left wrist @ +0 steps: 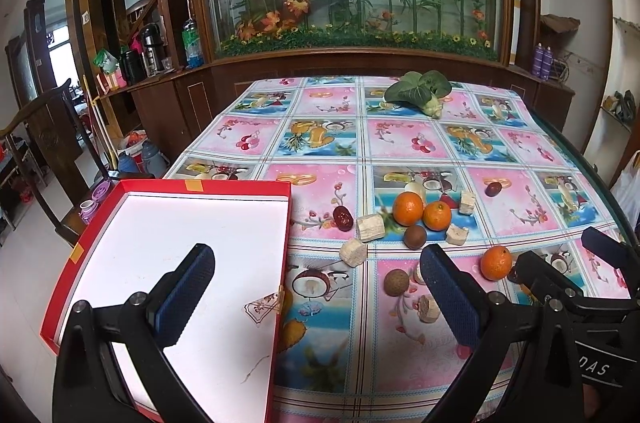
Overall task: Organize fruits
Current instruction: 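Move both tools over the tablecloth toward the oranges, then grasp an orange with the right tool while the left tool grasps another orange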
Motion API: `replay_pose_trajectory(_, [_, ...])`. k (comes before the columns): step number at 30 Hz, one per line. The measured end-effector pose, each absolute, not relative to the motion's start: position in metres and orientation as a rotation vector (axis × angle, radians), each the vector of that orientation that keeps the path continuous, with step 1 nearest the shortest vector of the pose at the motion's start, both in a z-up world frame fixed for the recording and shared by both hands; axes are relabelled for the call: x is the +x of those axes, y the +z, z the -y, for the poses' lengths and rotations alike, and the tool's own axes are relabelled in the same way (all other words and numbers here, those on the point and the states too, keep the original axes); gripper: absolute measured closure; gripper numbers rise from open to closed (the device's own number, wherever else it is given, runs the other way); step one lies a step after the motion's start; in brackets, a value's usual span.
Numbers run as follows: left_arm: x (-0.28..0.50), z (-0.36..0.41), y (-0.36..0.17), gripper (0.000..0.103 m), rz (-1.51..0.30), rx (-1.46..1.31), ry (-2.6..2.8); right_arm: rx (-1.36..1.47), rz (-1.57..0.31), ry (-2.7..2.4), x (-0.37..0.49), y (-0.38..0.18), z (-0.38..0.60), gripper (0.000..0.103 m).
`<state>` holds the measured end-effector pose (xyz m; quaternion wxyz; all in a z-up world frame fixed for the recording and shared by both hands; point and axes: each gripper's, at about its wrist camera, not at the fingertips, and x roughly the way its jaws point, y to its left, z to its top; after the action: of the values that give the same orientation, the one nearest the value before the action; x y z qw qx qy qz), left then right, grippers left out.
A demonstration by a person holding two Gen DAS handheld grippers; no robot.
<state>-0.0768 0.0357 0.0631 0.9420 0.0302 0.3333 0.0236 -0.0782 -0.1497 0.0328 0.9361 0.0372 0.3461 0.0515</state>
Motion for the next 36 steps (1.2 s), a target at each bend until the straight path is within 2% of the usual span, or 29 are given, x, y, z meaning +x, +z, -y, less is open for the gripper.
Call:
replay_pose_trajectory(10, [-0.033,-0.048,0.061,0.001,-0.705,0.106,-0.065,0.049,-0.797,0.136,-0.056,0.012,0.158,0.000])
replay_pose_trajectory(14, [-0.004,-0.045,0.058,0.001,-0.719,0.229,-0.110,0.057,-0.841,0.169,-0.043,0.005,0.161,0.000])
replay_pose_trajectory(16, [0.008,-0.040,0.057,0.001,-0.749,0.272,-0.156,0.049,-0.850,0.180,-0.038,0.004,0.159,0.004])
replay_pose_trajectory(21, [0.032,-0.018,0.047,0.001,-0.820,0.332,-0.316,0.060,-0.890,0.213,-0.031,-0.006,0.159,0.029])
replay_pose_trajectory(30, [0.048,0.018,0.024,0.001,-0.891,0.465,-0.419,0.110,-0.956,0.248,-0.023,-0.022,0.164,0.039])
replay_pose_trajectory(36, [0.059,0.030,0.013,0.012,-0.926,0.490,-0.446,0.116,-0.951,0.263,-0.022,-0.022,0.164,0.046])
